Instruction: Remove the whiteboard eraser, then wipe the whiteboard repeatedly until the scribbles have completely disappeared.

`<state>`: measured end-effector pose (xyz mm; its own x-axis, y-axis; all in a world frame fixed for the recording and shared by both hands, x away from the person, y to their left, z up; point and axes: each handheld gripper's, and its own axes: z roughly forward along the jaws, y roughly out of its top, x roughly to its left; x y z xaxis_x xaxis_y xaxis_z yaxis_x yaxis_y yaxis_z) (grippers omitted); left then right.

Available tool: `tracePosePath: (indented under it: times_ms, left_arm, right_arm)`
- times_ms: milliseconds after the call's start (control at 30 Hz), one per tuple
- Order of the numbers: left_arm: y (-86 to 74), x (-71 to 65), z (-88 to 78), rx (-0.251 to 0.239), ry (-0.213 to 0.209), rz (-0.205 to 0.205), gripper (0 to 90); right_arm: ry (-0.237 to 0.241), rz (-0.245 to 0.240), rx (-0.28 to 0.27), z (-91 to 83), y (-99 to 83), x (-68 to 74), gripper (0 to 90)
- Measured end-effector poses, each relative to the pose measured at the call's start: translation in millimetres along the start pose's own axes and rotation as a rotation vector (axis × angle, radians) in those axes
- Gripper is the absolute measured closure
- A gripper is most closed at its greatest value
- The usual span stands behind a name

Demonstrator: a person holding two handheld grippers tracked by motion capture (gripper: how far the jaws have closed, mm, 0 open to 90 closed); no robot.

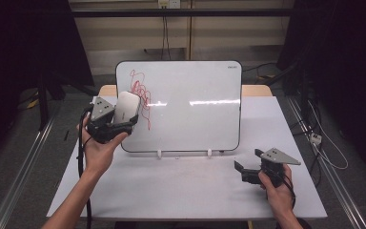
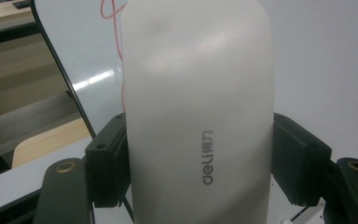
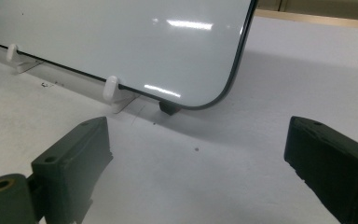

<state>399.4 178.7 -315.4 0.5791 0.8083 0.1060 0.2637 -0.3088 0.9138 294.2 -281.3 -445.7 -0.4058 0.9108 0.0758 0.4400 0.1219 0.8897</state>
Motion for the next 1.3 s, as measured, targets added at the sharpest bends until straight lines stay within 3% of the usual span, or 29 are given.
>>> tracePosePath:
  times_ms: [300,800,1300]
  left_arm:
    - [10.3,1.3,4.5,-0.009,-0.001,0.000,30.0]
    - [37.1,19.0,23.0,-0.009,0.057,0.006,30.1]
    - [54.2,31.1,51.5,0.038,0.102,0.019,30.1]
  right_arm:
    - [0.001,-0.002,0.000,-0.1,-0.2,-0.4,7.4]
    - [0.000,0.005,0.002,0.8,0.2,-1.8,7.4]
    - [0.006,0.007,0.005,3.8,1.9,-0.4,7.3]
